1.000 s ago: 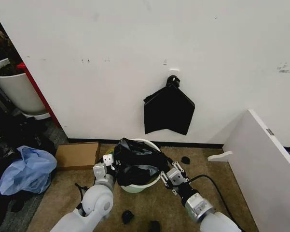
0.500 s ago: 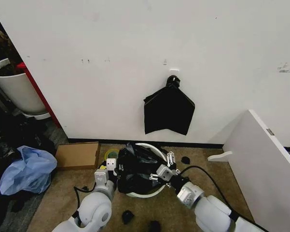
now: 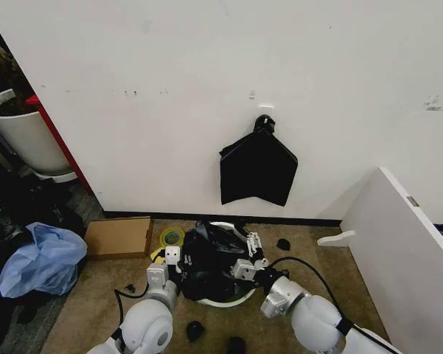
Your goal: Place the garbage bag over the trash bin.
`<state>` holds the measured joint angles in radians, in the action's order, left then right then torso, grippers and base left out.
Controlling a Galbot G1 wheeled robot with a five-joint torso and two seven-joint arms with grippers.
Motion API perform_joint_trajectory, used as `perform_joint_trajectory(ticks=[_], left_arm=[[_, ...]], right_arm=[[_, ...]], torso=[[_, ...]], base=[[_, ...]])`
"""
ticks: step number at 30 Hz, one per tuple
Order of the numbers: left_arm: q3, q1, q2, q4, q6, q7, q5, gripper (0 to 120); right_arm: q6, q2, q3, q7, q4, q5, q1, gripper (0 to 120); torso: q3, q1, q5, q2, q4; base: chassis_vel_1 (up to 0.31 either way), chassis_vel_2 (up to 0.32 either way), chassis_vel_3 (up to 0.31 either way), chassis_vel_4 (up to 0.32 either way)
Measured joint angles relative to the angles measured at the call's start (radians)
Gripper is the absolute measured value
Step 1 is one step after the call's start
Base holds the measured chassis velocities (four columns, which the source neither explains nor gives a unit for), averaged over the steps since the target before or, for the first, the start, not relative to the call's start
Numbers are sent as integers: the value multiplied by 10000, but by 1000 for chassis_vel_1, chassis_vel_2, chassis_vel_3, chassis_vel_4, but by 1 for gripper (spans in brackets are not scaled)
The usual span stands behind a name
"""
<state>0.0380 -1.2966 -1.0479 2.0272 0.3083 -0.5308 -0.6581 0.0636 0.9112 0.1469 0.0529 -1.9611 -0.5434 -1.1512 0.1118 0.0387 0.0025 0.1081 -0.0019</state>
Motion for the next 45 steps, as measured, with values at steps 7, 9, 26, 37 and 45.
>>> perform_joint_trajectory(ticks=[7, 9, 26, 37, 45], left_arm=[[35, 3, -66, 30, 20, -87, -232, 4], [46, 15, -66, 45, 20, -89, -234, 4], [24, -44, -20, 117, 21, -79, -78, 4], [149, -307, 150, 12, -277, 358, 798, 4], [154, -718, 421, -48, -1087, 1394, 2864, 4]], right_arm=[[-660, 199, 31, -31, 318, -982, 104, 50], [-641, 160, 45, -176, 337, -974, 96, 43], [-384, -99, 289, -507, 288, -155, 7, 0], [311, 93, 89, 604, -460, 2990, 11, 0], [890, 157, 22, 910, -248, 4404, 796, 0]], torso=[[0, 0, 1, 0, 0], [0, 0, 0, 0, 0], [-1, 0, 0, 0, 0], [0, 0, 0, 0, 0], [0, 0, 0, 0, 0]], base=[[0, 0, 0, 0], [0, 0, 0, 0], [0, 0, 0, 0], [0, 0, 0, 0], [0, 0, 0, 0]])
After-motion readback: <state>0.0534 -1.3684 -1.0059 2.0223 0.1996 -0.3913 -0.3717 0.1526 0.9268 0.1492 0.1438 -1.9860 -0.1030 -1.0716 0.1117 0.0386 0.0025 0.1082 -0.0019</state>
